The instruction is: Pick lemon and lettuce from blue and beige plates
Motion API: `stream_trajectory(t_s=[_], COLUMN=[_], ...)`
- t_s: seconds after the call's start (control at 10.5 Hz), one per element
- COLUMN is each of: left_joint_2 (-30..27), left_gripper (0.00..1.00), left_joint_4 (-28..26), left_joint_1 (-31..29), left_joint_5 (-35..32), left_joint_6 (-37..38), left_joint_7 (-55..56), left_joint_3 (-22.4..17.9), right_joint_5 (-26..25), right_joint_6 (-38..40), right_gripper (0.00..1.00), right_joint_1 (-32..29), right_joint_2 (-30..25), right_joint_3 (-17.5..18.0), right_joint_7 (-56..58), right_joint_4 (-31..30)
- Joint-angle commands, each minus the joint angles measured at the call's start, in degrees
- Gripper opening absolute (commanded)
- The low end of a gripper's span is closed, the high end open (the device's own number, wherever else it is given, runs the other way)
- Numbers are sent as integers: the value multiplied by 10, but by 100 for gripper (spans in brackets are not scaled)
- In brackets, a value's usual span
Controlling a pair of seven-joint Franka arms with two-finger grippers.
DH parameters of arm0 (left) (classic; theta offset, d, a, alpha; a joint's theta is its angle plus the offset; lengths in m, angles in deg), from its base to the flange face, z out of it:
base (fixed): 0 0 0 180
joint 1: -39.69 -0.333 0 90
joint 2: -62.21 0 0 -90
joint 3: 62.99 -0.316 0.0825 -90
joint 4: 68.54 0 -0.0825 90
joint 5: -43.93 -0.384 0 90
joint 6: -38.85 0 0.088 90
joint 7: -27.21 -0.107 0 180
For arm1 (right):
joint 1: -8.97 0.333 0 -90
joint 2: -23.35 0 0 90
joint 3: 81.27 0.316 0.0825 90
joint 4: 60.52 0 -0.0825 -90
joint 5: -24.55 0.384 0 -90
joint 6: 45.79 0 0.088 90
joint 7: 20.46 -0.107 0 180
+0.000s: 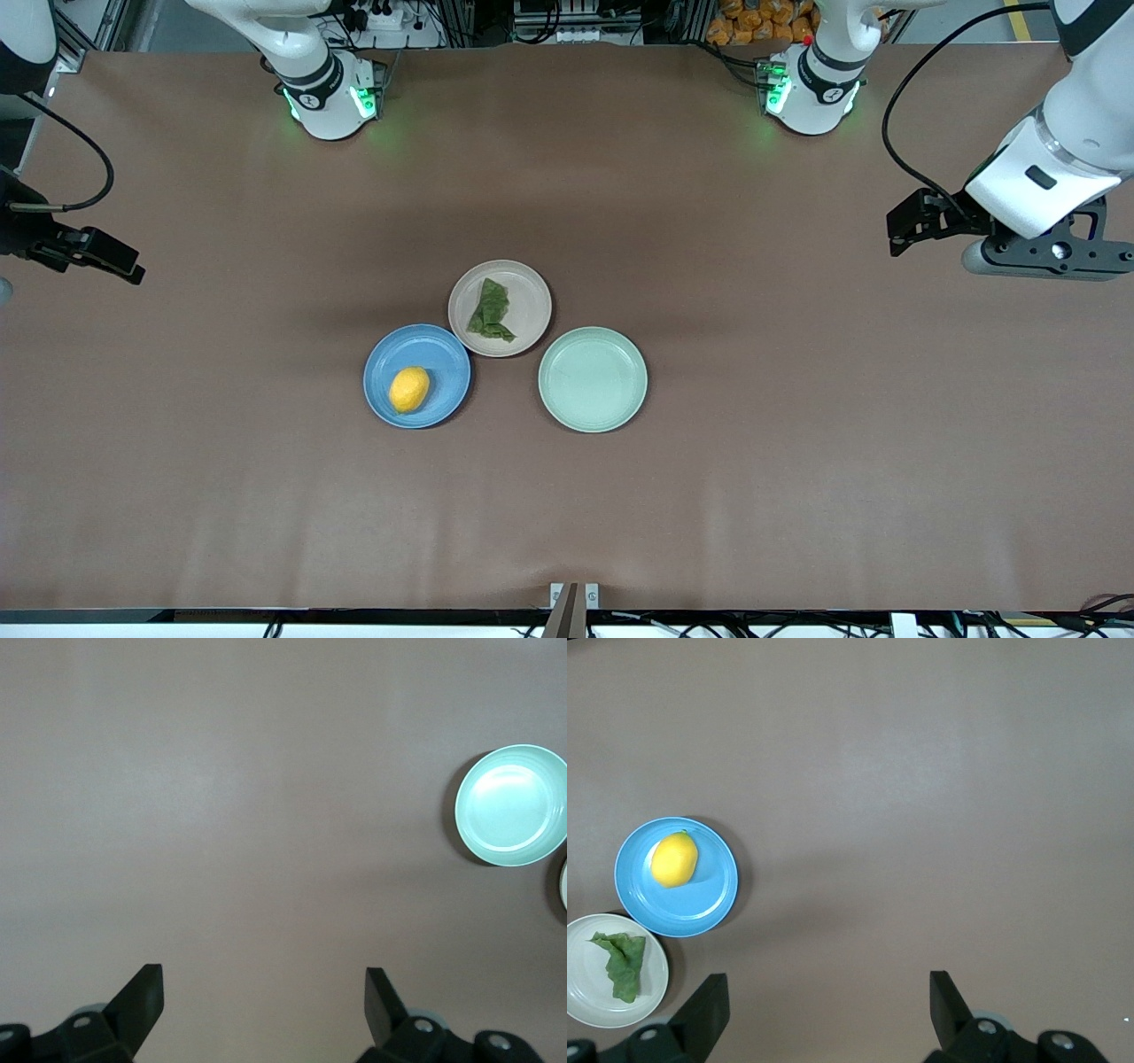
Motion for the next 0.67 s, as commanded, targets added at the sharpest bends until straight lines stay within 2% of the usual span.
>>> stream_trajectory(t_s=[0.0, 0.57], left_joint_2=[-8, -5], left_gripper=[100, 100], left_joint_4=[-4, -3], left_joint_1=[-3, -1], left_joint_5=[-6, 2], left_joint_6=[4, 3], left_joint_7=[6, 6], left_joint_3=[4, 3], right_joint_5=[1, 1], right_joint_6=[3, 3], right_gripper=[100, 100], right_joint_1=[-6, -7], right_joint_2=[-1, 0], right_joint_3=[4, 4], right_joint_7=[6, 6], right_joint_4=[1, 1])
